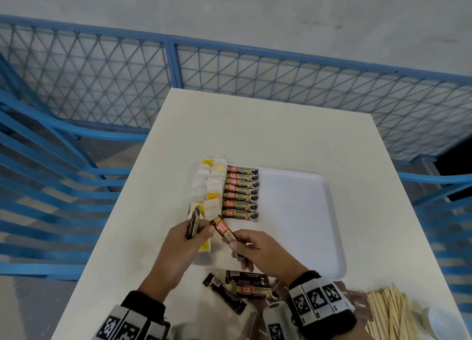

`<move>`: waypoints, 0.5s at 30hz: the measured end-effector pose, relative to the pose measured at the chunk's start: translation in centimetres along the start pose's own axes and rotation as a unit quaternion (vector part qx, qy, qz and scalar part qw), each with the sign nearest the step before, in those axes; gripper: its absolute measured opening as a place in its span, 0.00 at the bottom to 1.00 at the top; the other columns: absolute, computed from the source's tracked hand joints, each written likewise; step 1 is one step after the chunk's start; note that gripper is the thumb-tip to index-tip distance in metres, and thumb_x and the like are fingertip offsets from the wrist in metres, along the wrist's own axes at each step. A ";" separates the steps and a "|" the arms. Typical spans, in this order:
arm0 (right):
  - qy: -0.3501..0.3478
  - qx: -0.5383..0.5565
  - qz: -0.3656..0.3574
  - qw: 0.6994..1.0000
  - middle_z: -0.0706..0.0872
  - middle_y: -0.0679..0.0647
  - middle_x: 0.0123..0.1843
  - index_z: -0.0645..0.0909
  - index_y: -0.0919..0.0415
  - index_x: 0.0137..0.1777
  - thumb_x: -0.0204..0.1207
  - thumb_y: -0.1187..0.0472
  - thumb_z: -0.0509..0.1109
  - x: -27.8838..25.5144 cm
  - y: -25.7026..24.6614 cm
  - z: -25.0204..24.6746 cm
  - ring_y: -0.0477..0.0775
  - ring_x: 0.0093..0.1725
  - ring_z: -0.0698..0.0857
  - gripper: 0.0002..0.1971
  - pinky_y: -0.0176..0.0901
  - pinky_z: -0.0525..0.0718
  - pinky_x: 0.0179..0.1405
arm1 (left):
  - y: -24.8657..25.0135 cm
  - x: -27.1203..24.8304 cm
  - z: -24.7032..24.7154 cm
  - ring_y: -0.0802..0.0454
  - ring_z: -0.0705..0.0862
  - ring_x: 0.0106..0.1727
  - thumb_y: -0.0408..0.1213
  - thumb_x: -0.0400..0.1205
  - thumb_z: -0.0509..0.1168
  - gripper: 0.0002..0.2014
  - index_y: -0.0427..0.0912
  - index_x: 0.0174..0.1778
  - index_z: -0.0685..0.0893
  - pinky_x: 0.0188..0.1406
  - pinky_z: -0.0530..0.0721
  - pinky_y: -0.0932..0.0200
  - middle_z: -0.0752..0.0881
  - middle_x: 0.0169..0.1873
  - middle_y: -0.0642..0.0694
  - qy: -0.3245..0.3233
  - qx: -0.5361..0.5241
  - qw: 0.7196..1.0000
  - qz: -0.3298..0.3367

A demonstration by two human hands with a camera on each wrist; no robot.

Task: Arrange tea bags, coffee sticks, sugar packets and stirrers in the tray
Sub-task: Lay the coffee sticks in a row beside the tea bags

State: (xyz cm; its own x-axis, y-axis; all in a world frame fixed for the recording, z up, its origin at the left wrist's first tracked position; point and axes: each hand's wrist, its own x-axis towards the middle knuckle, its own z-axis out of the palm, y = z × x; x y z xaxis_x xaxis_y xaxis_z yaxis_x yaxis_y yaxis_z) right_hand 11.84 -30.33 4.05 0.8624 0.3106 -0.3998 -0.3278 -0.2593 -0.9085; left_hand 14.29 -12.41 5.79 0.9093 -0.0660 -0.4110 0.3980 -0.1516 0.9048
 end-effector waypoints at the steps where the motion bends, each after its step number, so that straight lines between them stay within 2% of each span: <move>1: 0.007 0.011 0.002 1.000 0.81 0.50 0.35 0.81 0.57 0.51 0.81 0.60 0.65 0.0 0.1 -0.2 0.43 0.27 0.79 0.04 0.32 0.77 0.27 | -0.1 0.1 -0.1 0.65 0.74 0.21 0.32 0.79 0.68 0.03 0.40 0.40 0.87 0.29 0.68 0.61 0.80 0.19 0.59 0.001 0.000 1.000 -0.010; 4: 0.053 0.073 0.013 0.996 0.82 0.52 0.32 0.84 0.57 0.46 0.76 0.64 0.71 0.0 0.6 -0.8 0.44 0.28 0.78 0.02 0.32 0.78 0.30 | -0.9 0.2 -0.3 0.55 0.69 0.27 0.31 0.79 0.68 0.06 0.40 0.35 0.85 0.29 0.65 0.59 0.77 0.23 0.52 0.007 -0.008 0.999 -0.033; 6: 0.107 0.163 0.028 0.980 0.82 0.52 0.32 0.84 0.64 0.46 0.75 0.69 0.70 0.2 1.0 -1.1 0.44 0.29 0.79 0.03 0.31 0.80 0.33 | -1.0 0.0 -0.1 0.56 0.70 0.25 0.31 0.79 0.66 0.07 0.40 0.35 0.83 0.29 0.66 0.59 0.76 0.21 0.56 0.001 -0.009 0.999 -0.039; 8: 0.140 0.231 0.038 0.962 0.84 0.53 0.34 0.83 0.68 0.46 0.76 0.70 0.68 0.6 1.4 -1.3 0.43 0.31 0.81 0.03 0.31 0.80 0.33 | -0.8 -0.3 0.3 0.63 0.73 0.21 0.32 0.81 0.65 0.07 0.41 0.37 0.83 0.29 0.70 0.63 0.79 0.20 0.58 -0.027 0.004 0.999 -0.047; 12: 0.194 0.253 0.061 0.946 0.85 0.56 0.39 0.83 0.68 0.45 0.80 0.69 0.63 1.2 2.1 -1.9 0.46 0.34 0.81 0.07 0.32 0.80 0.32 | -1.3 -0.6 0.3 0.59 0.68 0.22 0.41 0.83 0.63 0.07 0.41 0.45 0.79 0.27 0.67 0.63 0.78 0.29 0.49 -0.050 0.003 0.996 -0.072; 15: 0.252 0.241 0.095 0.932 0.86 0.58 0.40 0.83 0.66 0.44 0.80 0.69 0.63 1.5 2.8 -2.4 0.49 0.35 0.81 0.07 0.34 0.82 0.33 | -1.4 -0.5 -0.2 0.55 0.65 0.22 0.36 0.84 0.59 0.03 0.41 0.47 0.73 0.26 0.64 0.61 0.79 0.30 0.45 -0.017 -0.052 0.994 -0.097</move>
State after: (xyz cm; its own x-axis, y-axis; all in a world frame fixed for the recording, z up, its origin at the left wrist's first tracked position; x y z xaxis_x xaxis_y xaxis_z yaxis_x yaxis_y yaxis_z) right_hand 13.19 -32.78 1.23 0.8034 -0.2001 -0.5608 -0.5228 0.2138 -0.8252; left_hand 13.25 -11.93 4.75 0.8102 -0.0785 -0.5809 0.5775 -0.0626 0.8140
